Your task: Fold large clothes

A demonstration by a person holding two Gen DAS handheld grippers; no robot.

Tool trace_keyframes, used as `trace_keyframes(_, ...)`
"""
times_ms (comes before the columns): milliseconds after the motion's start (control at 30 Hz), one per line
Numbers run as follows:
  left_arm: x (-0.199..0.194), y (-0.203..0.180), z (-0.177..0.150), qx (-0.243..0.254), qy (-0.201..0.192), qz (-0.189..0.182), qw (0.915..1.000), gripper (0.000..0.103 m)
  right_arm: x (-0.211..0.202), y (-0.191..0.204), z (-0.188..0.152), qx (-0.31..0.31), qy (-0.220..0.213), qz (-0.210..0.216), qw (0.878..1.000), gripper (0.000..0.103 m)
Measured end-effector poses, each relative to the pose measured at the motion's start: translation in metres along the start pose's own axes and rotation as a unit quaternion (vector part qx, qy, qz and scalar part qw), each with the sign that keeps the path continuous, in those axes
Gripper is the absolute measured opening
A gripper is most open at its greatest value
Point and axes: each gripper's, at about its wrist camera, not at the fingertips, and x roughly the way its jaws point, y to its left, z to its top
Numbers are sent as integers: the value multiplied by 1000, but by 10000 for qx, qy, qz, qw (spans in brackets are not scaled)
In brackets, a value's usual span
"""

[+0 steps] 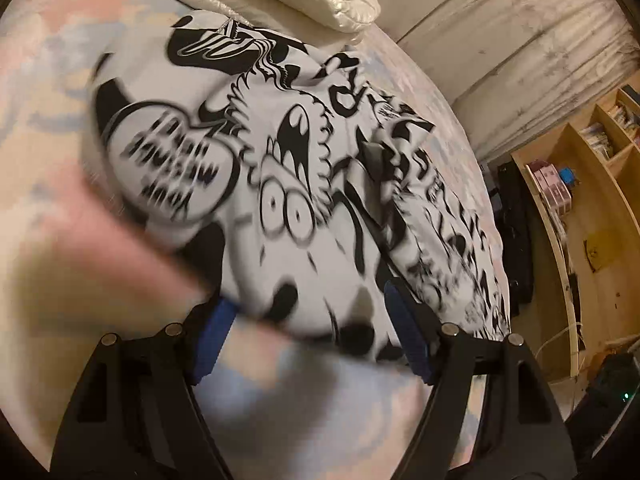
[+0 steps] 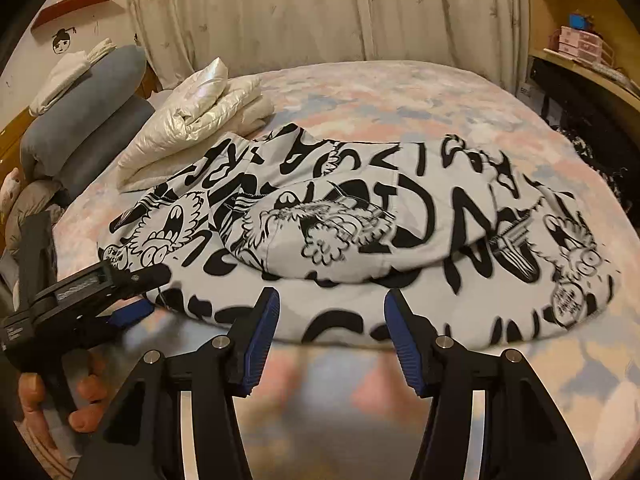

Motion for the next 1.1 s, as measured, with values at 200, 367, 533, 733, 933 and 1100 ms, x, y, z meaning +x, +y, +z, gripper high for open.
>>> trace_keyframes(200,28,1,33,-188,-128,82,9997,72,34,3,44,-191,-284,-79,9994,53)
trace_keyframes(367,31,-8,42,-35,-538,449,9975,50,86,1,79,-387,-140,-242,9989,35)
trace_keyframes(533,14,-32,39,650,-1087,704,9894,23,147,-7,75,-552,551,-166,9968,25)
trace_keyframes(733,-3,-100,25,1899,-1781,1058,9597,12,161,-13,72,-618,513,-8,9968,25)
trace_keyframes(933,-5,-170,15,2694,-1974,895,9383,11,157,-30,65,-189,510,447,9975,25)
trace_keyframes(1100,6,-234,-5,3294,-1934,747,9212,11,138,-57,55,353,573,1052,9922,25)
